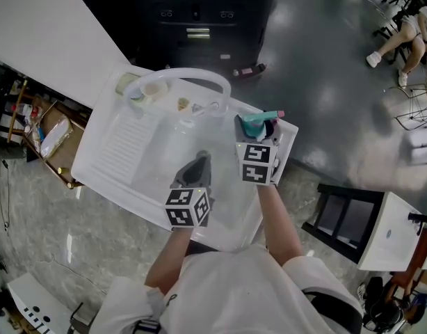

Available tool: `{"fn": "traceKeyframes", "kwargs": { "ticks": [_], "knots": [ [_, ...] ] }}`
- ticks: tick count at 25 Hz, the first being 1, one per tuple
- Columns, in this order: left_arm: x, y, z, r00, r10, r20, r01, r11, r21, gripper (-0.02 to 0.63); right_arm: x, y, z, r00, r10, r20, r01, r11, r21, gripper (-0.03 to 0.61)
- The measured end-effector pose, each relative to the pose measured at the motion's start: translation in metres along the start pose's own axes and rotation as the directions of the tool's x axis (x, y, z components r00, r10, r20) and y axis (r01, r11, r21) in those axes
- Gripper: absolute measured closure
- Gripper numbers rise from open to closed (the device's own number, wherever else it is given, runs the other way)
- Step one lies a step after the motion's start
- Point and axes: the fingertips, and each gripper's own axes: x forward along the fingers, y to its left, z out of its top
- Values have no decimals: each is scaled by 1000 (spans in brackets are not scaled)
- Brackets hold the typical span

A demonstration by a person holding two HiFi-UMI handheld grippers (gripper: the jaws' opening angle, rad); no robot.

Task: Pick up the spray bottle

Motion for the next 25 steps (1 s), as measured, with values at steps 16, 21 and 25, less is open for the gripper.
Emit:
{"fn": "traceKeyframes", "kwargs": {
  "ticks": [16, 21, 25],
  "knots": [
    [-11, 0, 13, 999, 20, 44, -20, 1000, -7, 578, -4, -5, -5, 1000, 3, -8, -3, 999, 39, 275],
    [-18, 5, 13, 998, 32, 50, -32, 999, -4, 578, -18, 1, -6, 1000, 16, 2, -16, 998, 56, 275],
    [-21, 0, 18, 998, 28, 63, -28, 1000, 4, 578, -32, 6, 2, 999, 35, 28, -37, 998, 48, 275]
  ]
}}
